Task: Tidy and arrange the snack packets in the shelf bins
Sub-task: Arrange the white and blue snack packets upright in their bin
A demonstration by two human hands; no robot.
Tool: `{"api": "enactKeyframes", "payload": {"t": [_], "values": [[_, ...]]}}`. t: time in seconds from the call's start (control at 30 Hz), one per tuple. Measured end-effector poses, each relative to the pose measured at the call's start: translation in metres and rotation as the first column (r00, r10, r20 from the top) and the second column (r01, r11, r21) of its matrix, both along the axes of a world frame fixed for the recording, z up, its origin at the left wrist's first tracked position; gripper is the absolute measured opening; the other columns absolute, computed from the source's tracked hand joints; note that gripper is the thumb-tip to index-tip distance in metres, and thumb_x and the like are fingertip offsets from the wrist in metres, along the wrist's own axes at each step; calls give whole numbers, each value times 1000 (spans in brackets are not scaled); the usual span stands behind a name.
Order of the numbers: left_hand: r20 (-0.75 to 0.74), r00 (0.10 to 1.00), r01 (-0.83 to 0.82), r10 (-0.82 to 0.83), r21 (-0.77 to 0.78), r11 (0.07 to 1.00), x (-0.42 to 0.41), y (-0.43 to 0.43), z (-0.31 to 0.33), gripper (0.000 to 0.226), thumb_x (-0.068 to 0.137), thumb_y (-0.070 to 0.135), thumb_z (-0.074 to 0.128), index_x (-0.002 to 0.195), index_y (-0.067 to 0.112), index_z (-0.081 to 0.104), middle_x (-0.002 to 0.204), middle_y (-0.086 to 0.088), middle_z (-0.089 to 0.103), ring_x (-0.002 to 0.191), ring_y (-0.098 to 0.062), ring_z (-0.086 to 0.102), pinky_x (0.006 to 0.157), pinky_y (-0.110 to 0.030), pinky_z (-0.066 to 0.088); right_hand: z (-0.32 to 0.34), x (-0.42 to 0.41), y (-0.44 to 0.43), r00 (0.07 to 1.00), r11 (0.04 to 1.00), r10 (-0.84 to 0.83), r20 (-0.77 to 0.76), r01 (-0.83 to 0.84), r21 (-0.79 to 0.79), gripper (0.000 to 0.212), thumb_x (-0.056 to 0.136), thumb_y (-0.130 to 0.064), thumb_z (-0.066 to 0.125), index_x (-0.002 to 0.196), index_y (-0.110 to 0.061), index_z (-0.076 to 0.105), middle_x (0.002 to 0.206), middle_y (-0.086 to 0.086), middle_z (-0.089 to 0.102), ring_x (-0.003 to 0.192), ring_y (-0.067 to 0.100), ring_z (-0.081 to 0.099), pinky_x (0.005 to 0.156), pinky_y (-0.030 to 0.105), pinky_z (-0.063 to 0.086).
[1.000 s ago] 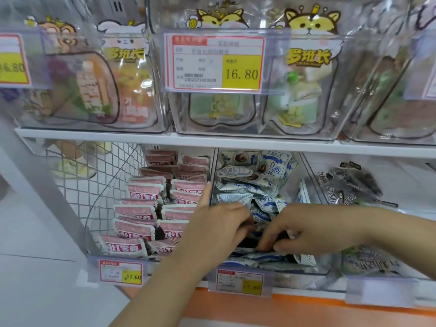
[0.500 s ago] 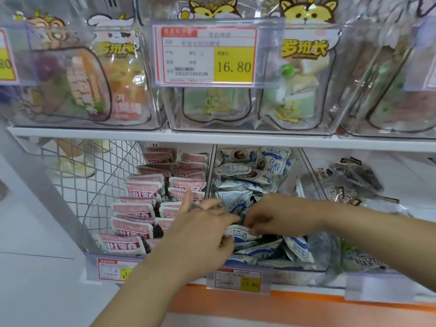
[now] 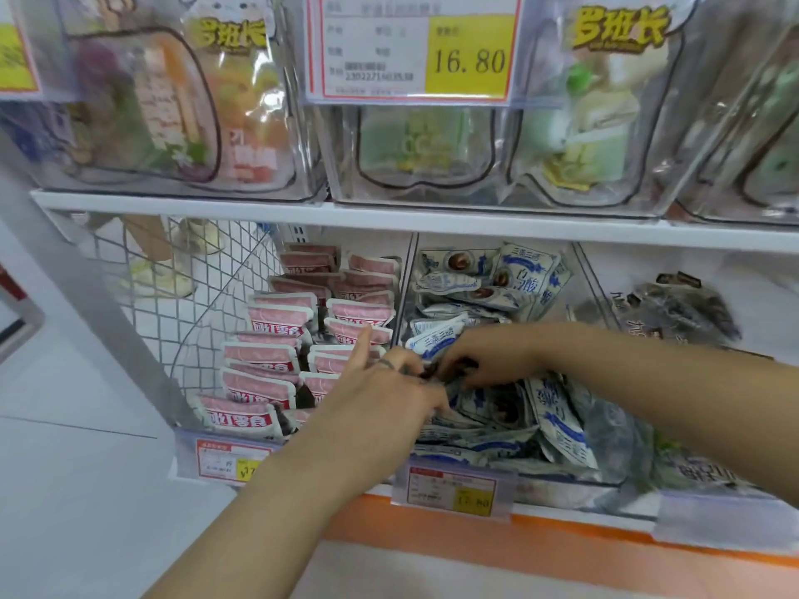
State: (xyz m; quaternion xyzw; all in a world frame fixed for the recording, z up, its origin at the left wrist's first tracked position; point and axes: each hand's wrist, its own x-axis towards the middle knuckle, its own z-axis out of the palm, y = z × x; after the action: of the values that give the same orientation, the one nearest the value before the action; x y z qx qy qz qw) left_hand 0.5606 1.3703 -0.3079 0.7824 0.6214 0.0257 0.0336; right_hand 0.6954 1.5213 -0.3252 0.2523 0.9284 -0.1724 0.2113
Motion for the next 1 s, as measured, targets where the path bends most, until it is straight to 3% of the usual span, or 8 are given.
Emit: {"api": "enactKeyframes", "payload": {"t": [0.27,0.4,0.47,0.53,0.6,0.77,0.87,1.0], "values": [[-21,1000,-3,3,-6,1000,3,2,3,39,97,15,45,129,37,51,127,4,54,136,-4,19,107,-44,-24,-7,-14,5,949,998,64,309,-61,-18,66,85,-26,69,144,-23,38,140,1,47,120,23,47,86,28,36],[-32,999,-3,2,-17,1000,2,2,2,41,96,13,45,129,37,50,116,9,61,134,-5,21,112,-47,-18,-3,-16,1,931,999,45,363,-42,-17,69,80,-27,74,141,-19,41,137,3,49,119,24,48,88,30,39],[-42,999,-3,2,-17,1000,2,2,0,41,96,12,46,129,35,50,117,10,62,134,-6,20,112,-47,-18,-2,-16,0,921,998,55,385,-54,-15,54,80,-28,74,128,-14,54,119,5,59,101,23,55,83,31,43],[-55,998,-1,0,-12,1000,2,3,-1,40,96,13,47,129,34,50,119,9,60,134,-6,20,111,-47,-18,1,-12,0,942,998,64,330,-70,6,29,81,-27,72,101,-8,63,84,2,60,72,18,50,68,29,44],[-56,998,-4,3,-13,1000,2,3,-1,38,96,13,47,128,34,50,118,9,60,133,-6,20,111,-47,-18,6,-5,1,966,996,56,252,-73,58,19,82,-26,71,83,-9,63,69,0,51,59,15,41,56,26,37],[-67,998,-8,8,-13,1000,2,5,-1,40,91,6,49,125,28,50,115,5,60,131,-8,20,111,-48,-19,17,13,-4,992,969,52,116,-78,233,23,80,-12,64,62,-12,50,84,16,60,64,21,44,60,36,44],[-88,996,-3,3,1,1000,6,5,1,49,86,0,49,128,26,49,120,-2,56,134,-11,20,111,-49,-18,30,24,-9,999,937,-31,-25,37,347,14,83,-10,59,71,-13,54,88,8,61,75,20,56,66,30,48],[-106,994,-1,1,6,1000,8,5,0,47,86,0,48,126,25,53,125,-9,50,136,-14,22,109,-49,-20,48,33,-15,963,912,-55,-264,156,378,31,87,-19,61,64,-23,39,76,-7,45,71,13,46,57,20,32]]}}
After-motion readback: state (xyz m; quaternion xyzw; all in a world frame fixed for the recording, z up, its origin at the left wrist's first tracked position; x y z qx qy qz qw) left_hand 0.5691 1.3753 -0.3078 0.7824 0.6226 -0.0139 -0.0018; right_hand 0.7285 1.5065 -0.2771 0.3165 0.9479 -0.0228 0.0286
